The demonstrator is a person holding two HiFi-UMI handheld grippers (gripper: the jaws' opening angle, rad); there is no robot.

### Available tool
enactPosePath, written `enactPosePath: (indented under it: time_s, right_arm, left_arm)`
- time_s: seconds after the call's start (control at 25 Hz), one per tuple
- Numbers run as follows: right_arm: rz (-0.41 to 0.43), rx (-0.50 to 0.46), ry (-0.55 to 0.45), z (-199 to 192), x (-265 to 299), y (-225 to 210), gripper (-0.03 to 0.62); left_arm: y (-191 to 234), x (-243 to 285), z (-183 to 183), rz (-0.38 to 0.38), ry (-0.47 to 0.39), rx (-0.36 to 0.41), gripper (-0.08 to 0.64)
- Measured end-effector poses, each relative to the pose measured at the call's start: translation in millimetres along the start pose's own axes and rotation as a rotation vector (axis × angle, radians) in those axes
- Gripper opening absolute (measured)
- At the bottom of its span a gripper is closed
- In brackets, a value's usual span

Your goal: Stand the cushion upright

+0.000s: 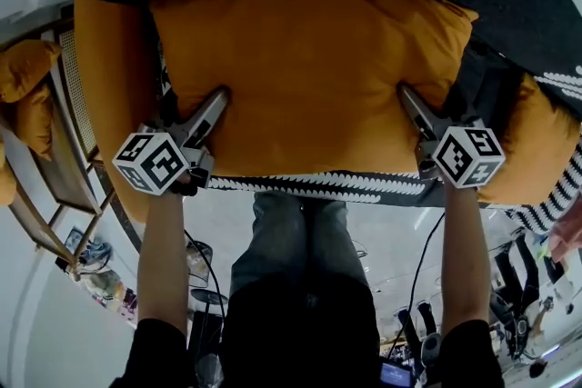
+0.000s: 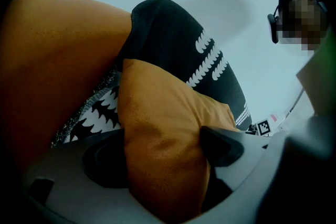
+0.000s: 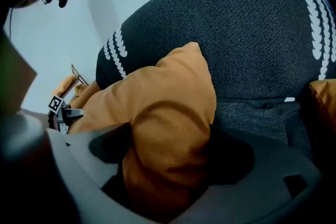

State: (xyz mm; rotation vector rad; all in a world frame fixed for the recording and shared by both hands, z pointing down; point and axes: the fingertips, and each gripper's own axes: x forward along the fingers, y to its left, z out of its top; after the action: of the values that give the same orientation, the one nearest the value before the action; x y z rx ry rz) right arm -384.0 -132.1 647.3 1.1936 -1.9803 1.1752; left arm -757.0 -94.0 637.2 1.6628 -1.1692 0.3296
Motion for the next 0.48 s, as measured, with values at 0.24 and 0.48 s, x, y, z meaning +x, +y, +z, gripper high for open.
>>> enactPosePath:
  time_s: [0.24,0.48]
  right_arm:
    - [0.001,-0.068,-0.096,7,-39,35,0.38]
    - [-0.025,-0.027,-0.257,14,-104,55,0.376]
  left_arm:
    - [-42,-32,9,-0.063,-0.099,0.098,0.347]
    - [-97,-74,21,-0.121,-0.181,0.225,0.347]
